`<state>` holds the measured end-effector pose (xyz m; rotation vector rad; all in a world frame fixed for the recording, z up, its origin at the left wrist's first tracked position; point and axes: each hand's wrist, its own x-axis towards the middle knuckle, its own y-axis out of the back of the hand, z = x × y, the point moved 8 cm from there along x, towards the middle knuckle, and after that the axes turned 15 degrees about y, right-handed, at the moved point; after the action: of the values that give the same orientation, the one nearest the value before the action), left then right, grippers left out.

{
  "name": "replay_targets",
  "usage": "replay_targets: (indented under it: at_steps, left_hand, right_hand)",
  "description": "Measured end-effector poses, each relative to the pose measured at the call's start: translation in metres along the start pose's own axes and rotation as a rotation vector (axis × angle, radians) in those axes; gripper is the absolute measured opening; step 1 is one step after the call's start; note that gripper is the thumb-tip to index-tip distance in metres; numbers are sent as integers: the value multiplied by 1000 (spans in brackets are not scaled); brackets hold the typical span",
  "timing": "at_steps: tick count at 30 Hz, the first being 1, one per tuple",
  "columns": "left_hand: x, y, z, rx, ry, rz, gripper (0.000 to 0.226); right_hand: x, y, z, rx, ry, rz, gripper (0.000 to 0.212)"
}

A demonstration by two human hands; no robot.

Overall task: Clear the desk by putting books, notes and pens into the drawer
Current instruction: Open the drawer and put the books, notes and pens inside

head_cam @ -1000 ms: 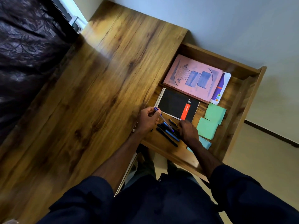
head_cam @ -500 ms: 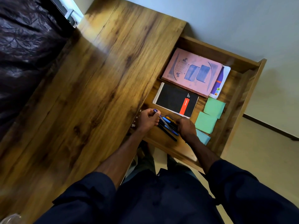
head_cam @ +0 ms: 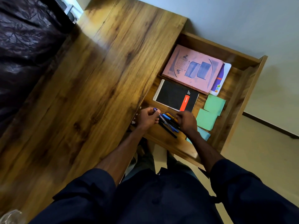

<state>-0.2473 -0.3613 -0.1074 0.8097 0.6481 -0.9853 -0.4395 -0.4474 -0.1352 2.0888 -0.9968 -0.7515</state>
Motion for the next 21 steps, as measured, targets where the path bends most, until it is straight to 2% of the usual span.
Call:
replay_targets:
  at_steps: [2, 4, 6, 9, 11, 16, 21]
  left_hand:
    - [1, -4, 0, -51, 17, -18, 25]
    - [1, -12, 1, -135, 51, -46, 27]
    - [-1, -22, 3, -234, 98, -57, 32]
    - [-2, -39, 2, -304, 173, -94, 36]
    - [-3, -47, 1, -257, 202, -126, 34]
    - [-4, -39, -12, -102, 250, -81, 7]
    - [-11, -24, -21, -15, 264, -93, 21]
  right_hand:
    - [-2, 16, -16, 207, 48, 79, 20]
    - [-4, 22, -33, 414, 124, 10, 21]
    - [-9, 26, -42, 476, 180, -41, 17]
    - [-11, 32, -29, 423, 133, -19, 16]
    - [-9, 32, -15, 316, 99, -13, 15]
    - [-5, 20, 24, 86, -66, -21, 17]
    - [2, 2, 26, -20, -65, -97, 14]
